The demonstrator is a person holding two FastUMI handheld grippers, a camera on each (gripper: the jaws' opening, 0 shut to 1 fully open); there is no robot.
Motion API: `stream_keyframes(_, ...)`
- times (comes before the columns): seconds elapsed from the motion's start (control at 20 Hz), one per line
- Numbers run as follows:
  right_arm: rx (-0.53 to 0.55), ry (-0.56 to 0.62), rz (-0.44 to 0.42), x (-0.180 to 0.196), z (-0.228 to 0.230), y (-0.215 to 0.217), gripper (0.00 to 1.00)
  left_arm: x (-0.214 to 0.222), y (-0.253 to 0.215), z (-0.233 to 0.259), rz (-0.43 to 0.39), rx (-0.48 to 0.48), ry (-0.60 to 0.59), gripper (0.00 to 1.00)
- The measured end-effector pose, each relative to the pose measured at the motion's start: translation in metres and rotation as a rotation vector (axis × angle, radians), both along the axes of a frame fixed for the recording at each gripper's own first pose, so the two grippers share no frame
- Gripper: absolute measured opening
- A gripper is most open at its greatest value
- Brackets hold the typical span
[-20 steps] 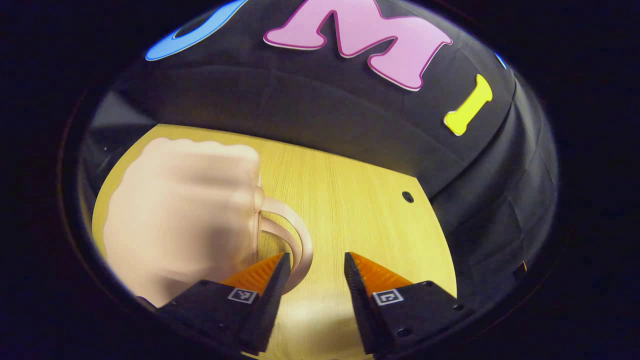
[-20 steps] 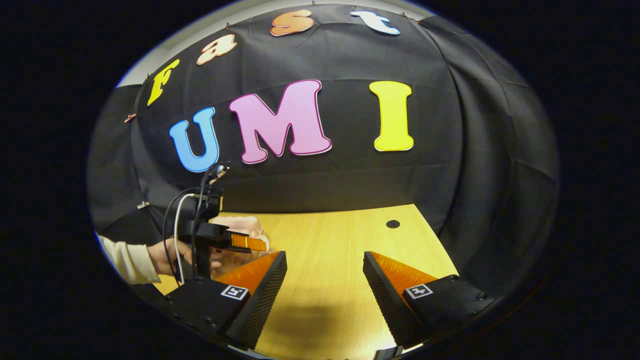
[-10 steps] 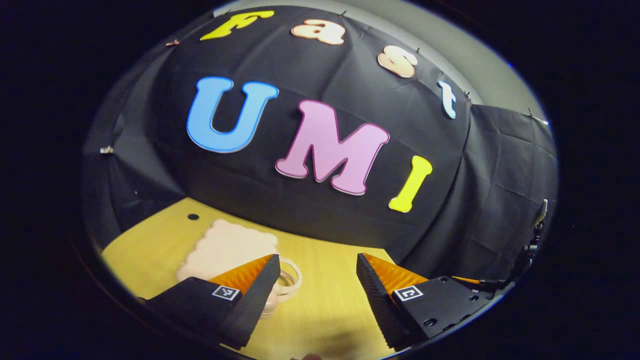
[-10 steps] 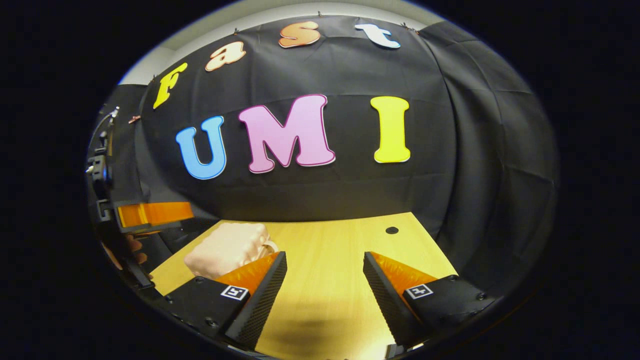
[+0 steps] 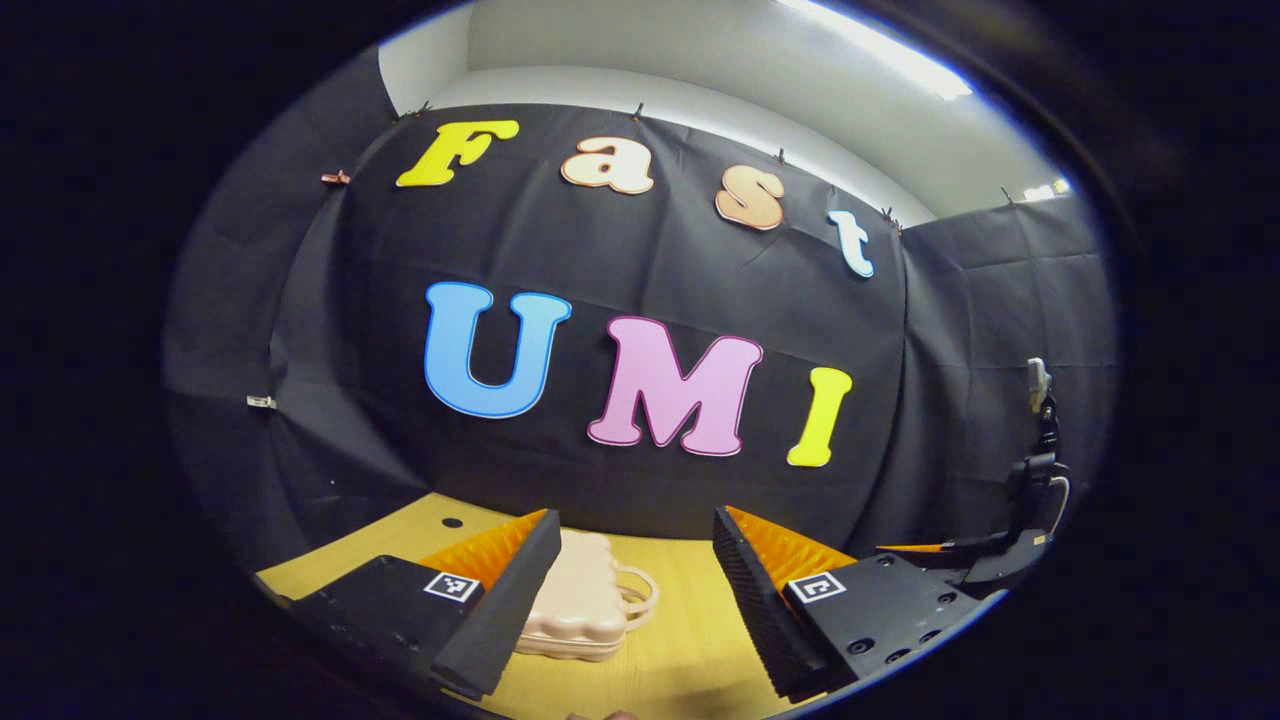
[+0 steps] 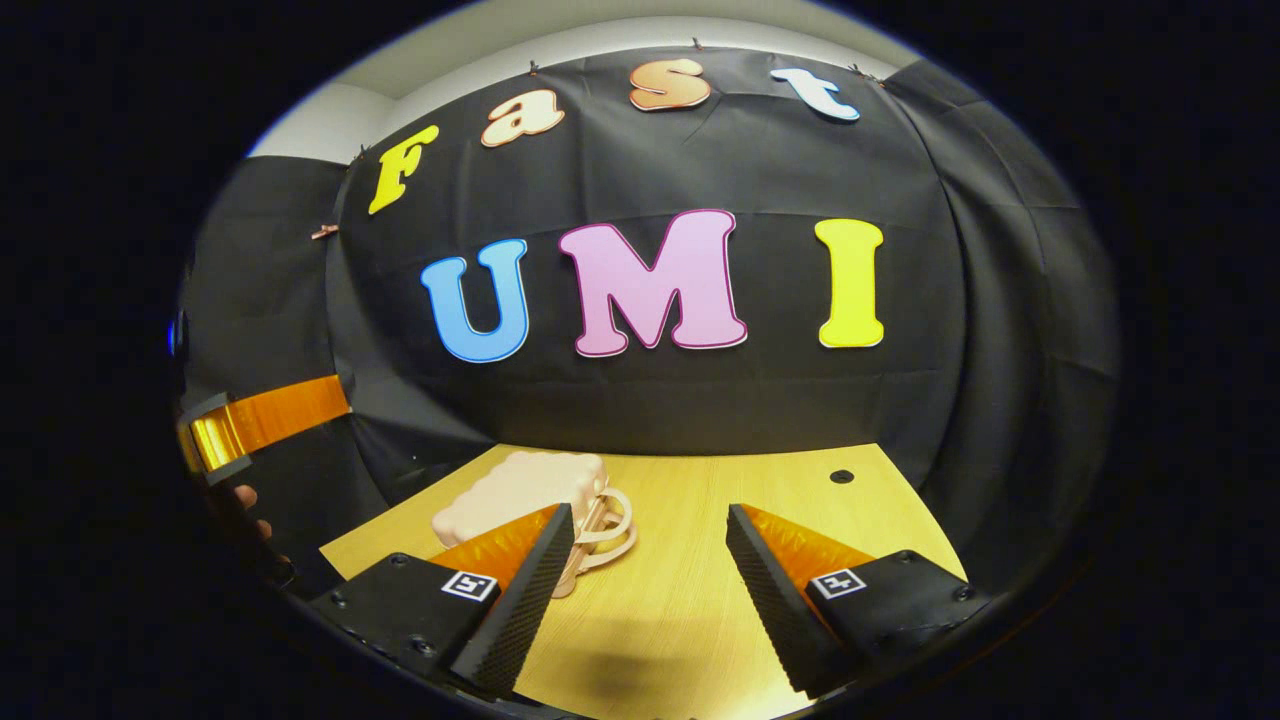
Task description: First open the suitcase, pack the skin care products into it, and then close the suitcase.
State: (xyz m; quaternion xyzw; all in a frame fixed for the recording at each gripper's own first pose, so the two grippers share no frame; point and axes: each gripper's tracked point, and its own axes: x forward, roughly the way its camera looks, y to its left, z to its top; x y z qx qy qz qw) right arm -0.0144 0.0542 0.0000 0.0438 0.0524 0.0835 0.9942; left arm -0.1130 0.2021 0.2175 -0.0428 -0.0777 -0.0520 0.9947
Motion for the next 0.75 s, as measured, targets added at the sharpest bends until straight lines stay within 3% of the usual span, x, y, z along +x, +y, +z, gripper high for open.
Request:
stream_keyframes(0.1, 0.011, -0.005, 0.004, 0.001, 0.005, 0.006, 0.97, 0.004, 0.008, 0.007, 0.044, 0.057, -0.020, 0.96)
stream_keyframes(0.25, 0.008, -0.016, -0.002, 0.011, 0.012, 0.009, 0.97, -0.011, 0.016, 0.005, 0.047, 0.097, -0.036, 0.96)
stream_keyframes(0.5, -0.004, -0.069, -0.021, 0.023, 0.043, 0.008, 0.97, -0.019, 0.024, 0.000, -0.017, -0.017, -0.016, 0.96)
stream_keyframes(0.75, -0.034, -0.042, -0.027, 0.026, 0.045, 0.009, 0.97, 0.011, 0.009, 0.013, -0.064, -0.066, 0.006, 0.96)
